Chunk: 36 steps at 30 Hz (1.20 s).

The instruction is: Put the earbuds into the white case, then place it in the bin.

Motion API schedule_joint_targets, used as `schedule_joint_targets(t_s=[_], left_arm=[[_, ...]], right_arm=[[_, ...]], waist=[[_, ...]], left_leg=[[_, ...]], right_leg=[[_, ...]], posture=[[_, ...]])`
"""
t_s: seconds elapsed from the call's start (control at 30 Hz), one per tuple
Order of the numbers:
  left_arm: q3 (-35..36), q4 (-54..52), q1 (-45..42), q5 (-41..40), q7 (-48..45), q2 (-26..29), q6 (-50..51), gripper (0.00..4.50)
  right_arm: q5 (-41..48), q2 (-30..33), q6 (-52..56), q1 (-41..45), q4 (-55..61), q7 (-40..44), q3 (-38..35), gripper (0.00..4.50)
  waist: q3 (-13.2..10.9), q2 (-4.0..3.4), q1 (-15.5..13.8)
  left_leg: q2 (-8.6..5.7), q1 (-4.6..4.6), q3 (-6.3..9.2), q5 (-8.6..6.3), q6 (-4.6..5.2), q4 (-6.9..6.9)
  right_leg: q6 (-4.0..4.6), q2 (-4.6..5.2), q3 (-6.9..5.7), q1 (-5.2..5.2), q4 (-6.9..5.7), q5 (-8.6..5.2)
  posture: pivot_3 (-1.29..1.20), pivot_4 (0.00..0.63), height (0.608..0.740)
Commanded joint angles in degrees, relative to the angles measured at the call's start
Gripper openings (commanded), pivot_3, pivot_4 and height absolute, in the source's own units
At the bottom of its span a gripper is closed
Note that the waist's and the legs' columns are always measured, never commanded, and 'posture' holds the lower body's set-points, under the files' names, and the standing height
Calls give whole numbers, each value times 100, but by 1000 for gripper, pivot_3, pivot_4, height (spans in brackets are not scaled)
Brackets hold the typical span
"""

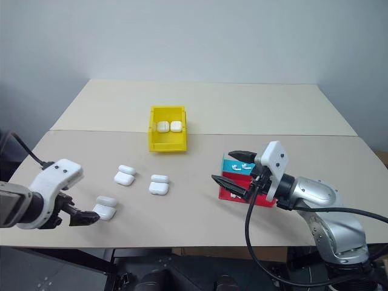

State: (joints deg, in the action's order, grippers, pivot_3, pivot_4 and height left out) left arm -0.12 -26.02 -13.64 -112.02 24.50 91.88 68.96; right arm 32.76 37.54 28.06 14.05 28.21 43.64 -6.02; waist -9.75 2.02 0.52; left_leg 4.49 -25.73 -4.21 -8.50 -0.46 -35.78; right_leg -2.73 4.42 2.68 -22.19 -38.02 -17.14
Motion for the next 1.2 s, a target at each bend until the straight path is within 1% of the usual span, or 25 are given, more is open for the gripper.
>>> schedule_joint_targets(t_s=[0.03, 0.2, 0.3, 0.4, 0.53, 0.67, 0.97, 1.07, 1.17, 1.2], left_arm=[[-537, -63, -468, -98, 359, -112, -386, 4500], [-1399, 228, -1141, -98, 1397, -791, -477, 4500], [-1790, 671, -1591, -98, 1776, -1219, -254, 4500], [-1997, 907, -1887, -98, 2092, -1542, -147, 4500], [-2193, 1123, -2113, -98, 2249, -1882, 25, 4500], [-2289, 1199, -2186, -98, 2291, -2059, 134, 4500], [-2367, 1291, -2090, -98, 2329, -2035, 233, 4500], [-2364, 1282, -2049, -98, 2422, -2006, 208, 3974], [-2316, 1232, -2005, -98, 2311, -1942, 211, 2984], [-2300, 1196, -1982, -98, 2284, -1897, 207, 2786]], right_arm=[[49, -72, -61, -36, 254, -101, -54, 4450], [59, -115, -67, -106, 346, -172, -45, 4450], [56, -138, -80, -119, 370, -211, -31, 4450], [44, -163, -85, -124, 395, -246, -5, 4450], [29, -177, -85, -145, 433, -290, 17, 4450], [52, -164, -75, -171, 468, -304, -13, 4450], [53, -151, -80, -174, 469, -285, -19, 4450], [43, -164, -78, -152, 472, -303, 0, 4500], [15, -181, -105, -198, 451, -320, -7, 4500], [-4, -193, -124, -232, 453, -322, 8, 4500]], waist=[[0, 0, -22], [0, 0, -84], [0, 0, -114], [1, 1, -119], [1, 1, -119], [1, 1, -119], [1, 1, -116], [1, 1, -113], [1, 1, -103], [1, 0, -99]], left_leg=[[-1, -1, 0, 0, 0, 0], [-6, -3, 0, 2, 2, -3], [-6, -4, 5, 5, 1, -6], [-8, -5, 7, 5, 2, -9], [-10, -9, 11, 7, 0, -9], [-10, -11, 14, 8, -2, -9], [-11, -10, 18, 10, -4, -10], [-11, -10, 18, 10, -4, -10], [-11, -9, 18, 10, -4, -9], [-10, -9, 18, 10, -4, -9]], right_leg=[[0, 0, 0, 1, 1, 0], [-2, -1, 0, 2, 2, 0], [-2, -4, -1, 3, 0, 0], [-4, -4, -2, 4, 1, 1], [-7, -3, -2, 3, -1, 0], [-7, -5, -4, 2, -1, 0], [-7, -4, -7, 4, -2, 0], [-7, -4, -6, 4, -2, 0], [-7, -5, -6, 4, -3, 0], [-7, -5, -6, 4, -4, 0]], posture=[[0, 150, 740], [0, 150, 740], [0, 150, 740], [0, 150, 740], [0, 150, 740], [0, 150, 740], [0, 150, 740], [0, 150, 740], [0, 150, 740], [0, 150, 740]])
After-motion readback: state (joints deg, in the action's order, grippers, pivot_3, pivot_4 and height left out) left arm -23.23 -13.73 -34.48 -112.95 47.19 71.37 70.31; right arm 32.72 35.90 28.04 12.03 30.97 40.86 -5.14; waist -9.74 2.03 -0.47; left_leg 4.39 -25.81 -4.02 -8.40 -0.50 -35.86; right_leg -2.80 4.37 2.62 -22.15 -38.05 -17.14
